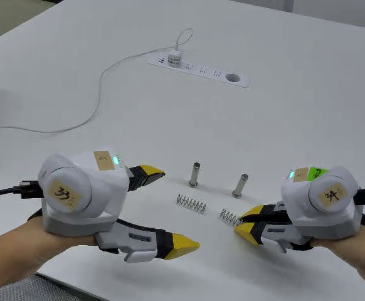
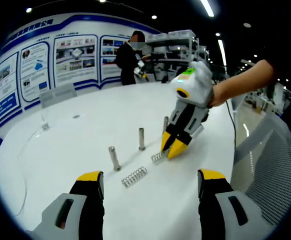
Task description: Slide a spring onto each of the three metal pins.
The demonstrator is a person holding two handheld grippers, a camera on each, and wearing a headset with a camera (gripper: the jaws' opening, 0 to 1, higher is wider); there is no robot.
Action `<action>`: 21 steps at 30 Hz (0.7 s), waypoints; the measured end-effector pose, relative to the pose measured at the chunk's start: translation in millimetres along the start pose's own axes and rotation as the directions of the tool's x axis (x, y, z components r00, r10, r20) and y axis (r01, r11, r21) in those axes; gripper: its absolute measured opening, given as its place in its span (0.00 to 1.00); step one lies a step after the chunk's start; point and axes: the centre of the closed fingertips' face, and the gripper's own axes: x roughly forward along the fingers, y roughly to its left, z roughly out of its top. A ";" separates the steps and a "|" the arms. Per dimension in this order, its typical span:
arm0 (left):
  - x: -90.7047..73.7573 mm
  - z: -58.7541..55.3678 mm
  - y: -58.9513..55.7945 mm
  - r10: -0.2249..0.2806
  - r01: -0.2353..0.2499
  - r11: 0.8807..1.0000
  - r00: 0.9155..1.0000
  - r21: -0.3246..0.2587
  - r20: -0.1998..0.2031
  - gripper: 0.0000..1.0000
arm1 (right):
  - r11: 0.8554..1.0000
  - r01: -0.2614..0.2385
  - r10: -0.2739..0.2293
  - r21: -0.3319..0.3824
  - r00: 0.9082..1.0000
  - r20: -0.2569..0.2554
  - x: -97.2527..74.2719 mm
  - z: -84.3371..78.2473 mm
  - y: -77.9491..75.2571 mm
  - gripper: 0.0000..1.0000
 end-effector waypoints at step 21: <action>16.1 15.4 -23.9 -0.036 0.042 0.988 0.998 0.147 -0.046 0.58 | 0.948 -0.091 0.100 -0.305 0.995 0.014 -27.6 36.9 46.3 0.10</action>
